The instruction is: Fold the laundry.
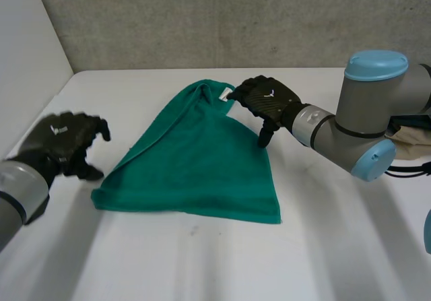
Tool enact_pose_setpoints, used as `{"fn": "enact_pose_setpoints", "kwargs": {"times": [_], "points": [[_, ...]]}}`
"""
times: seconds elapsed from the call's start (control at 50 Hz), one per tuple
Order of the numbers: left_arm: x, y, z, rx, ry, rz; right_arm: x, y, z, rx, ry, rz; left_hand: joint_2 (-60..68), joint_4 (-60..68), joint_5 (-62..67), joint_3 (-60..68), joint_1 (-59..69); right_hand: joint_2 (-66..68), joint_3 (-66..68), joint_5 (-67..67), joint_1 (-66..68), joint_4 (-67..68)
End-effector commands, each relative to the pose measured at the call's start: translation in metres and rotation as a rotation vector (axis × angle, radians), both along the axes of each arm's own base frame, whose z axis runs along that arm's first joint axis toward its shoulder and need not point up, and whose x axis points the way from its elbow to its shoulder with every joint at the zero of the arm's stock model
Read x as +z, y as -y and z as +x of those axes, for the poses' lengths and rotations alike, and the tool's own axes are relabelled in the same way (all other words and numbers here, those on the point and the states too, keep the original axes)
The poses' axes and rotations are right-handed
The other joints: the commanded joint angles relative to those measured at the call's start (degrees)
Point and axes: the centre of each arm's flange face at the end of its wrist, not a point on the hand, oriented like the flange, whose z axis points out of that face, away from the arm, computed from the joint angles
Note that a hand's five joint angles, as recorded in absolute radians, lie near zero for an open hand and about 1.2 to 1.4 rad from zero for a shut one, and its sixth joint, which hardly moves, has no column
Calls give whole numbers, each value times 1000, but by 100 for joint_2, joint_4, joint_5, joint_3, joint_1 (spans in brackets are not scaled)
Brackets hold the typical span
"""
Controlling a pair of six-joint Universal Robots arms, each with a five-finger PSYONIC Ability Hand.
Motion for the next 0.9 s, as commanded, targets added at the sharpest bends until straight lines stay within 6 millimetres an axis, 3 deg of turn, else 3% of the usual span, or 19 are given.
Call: {"fn": "enact_pose_setpoints", "kwargs": {"times": [0.02, 0.16, 0.44, 0.5, 0.54, 0.58, 0.68, 0.76, 0.78, 0.9], "points": [[-50, 0, 3, -14, 29, 171, 1, -8, -18, -48, 30, 62, -595, -581, -578, -622, -258, -50, -65, -150, -142, -56], [-88, 18, 10, -27, 121, 193, -9, -23, -29, -56, 70, 111, 363, 377, 380, 336, 700, -169, -183, -268, -260, -174], [-109, 44, 8, -28, 174, 96, -26, -28, -39, -74, 48, 141, 1575, 1589, 1592, 1548, 1912, -169, -183, -268, -260, -174], [-112, 47, 8, -30, 203, 75, -26, -27, -40, -78, 42, 137, 2614, 2628, 2631, 2587, 2951, -169, -183, -268, -260, -174], [-112, 51, 8, -27, 228, 46, -27, -26, -41, -80, 37, 131, 4555, 4570, 4573, 4528, 4893, -169, -183, -268, -260, -174], [-110, 55, 10, -6, 239, 21, -26, -26, -41, -79, 37, 127, 4568, 4582, 4585, 4541, 4905, -169, -183, -268, -260, -174], [-92, 66, 15, 63, 243, -72, -21, -24, -37, -67, 44, 104, 4568, 4582, 4585, 4541, 4905, -169, -183, -268, -260, -174], [-56, 61, 13, 51, 218, -177, -9, -15, -30, -49, 57, 46, 4568, 4582, 4585, 4541, 4905, -169, -183, -268, -260, -174], [-37, 56, 10, 29, 202, -232, -2, -10, -26, -29, 61, 7, 4568, 4582, 4585, 4541, 4905, -169, -183, -268, -260, -174], [21, 32, 2, -62, 135, -370, 13, 4, -2, 83, 64, -144, 4568, 4582, 4585, 4541, 4905, -169, -183, -268, -260, -174]]}}
